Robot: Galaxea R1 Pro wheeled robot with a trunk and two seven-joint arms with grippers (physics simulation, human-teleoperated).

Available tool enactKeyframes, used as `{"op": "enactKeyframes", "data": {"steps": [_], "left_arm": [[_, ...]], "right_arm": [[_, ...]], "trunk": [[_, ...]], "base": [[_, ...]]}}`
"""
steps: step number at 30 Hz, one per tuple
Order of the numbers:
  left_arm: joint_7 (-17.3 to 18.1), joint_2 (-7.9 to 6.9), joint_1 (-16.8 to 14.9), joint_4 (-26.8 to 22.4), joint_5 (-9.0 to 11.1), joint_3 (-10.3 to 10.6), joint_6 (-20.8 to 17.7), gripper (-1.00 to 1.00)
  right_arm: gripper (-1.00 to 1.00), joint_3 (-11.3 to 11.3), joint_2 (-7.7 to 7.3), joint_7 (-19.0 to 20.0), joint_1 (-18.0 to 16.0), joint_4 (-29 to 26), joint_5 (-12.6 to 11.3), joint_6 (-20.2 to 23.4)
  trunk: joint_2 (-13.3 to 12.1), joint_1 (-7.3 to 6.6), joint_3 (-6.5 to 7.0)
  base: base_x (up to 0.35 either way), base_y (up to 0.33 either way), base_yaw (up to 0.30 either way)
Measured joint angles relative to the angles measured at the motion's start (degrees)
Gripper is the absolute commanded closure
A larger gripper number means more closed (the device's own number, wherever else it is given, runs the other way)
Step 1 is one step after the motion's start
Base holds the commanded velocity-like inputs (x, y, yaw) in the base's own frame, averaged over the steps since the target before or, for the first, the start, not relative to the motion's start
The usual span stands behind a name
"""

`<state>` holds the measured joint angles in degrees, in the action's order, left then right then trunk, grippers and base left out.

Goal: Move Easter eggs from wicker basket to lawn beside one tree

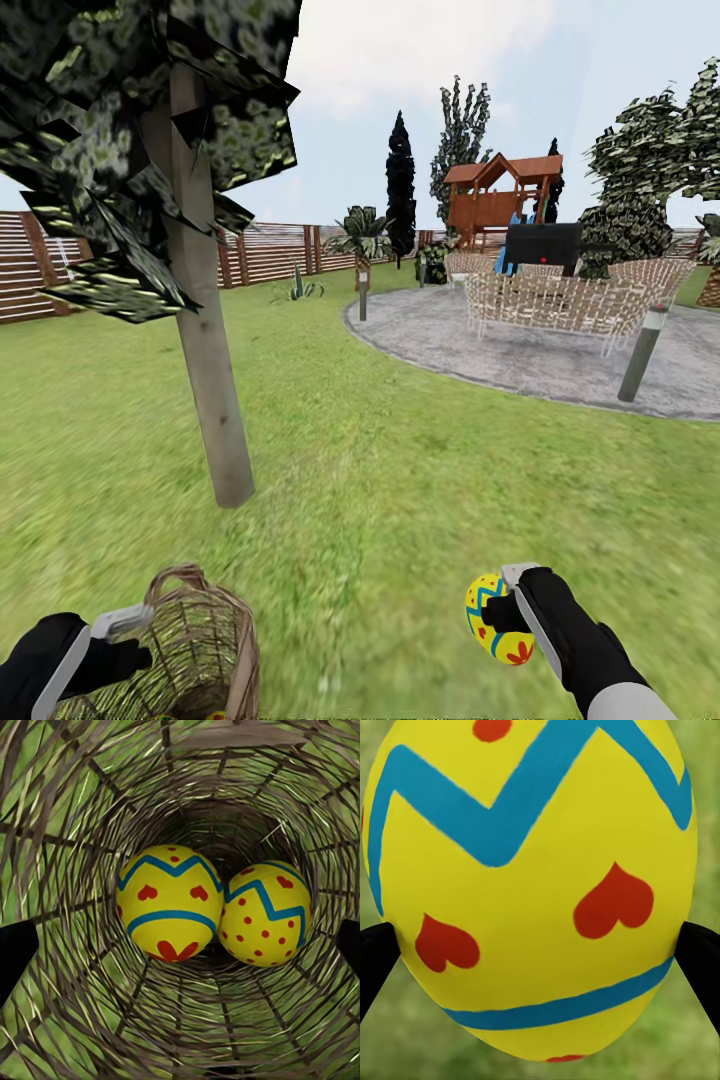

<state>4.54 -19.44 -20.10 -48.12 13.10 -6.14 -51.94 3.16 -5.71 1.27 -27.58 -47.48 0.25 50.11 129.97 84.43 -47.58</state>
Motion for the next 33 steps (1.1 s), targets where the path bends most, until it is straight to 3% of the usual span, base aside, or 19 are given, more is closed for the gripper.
{"op": "enactKeyframes", "data": {"steps": [27,33], "left_arm": [[-0.2,0.29,0.0,0.0,0.1,0.0,0.2,-1.00],[-0.3,1.14,0.0,0.0,-0.1,0.1,0.2,-1.00]], "right_arm": [[1.00,0.1,0.15,-0.1,0.0,0.0,0.0,0.0],[1.00,0.1,0.15,-0.1,0.0,0.0,0.0,0.0]], "trunk": [[10.8,5.93,-4.85],[13.2,7.25,-5.93]], "base": [[0.000,0.000,0.000],[0.000,0.000,0.000]]}}
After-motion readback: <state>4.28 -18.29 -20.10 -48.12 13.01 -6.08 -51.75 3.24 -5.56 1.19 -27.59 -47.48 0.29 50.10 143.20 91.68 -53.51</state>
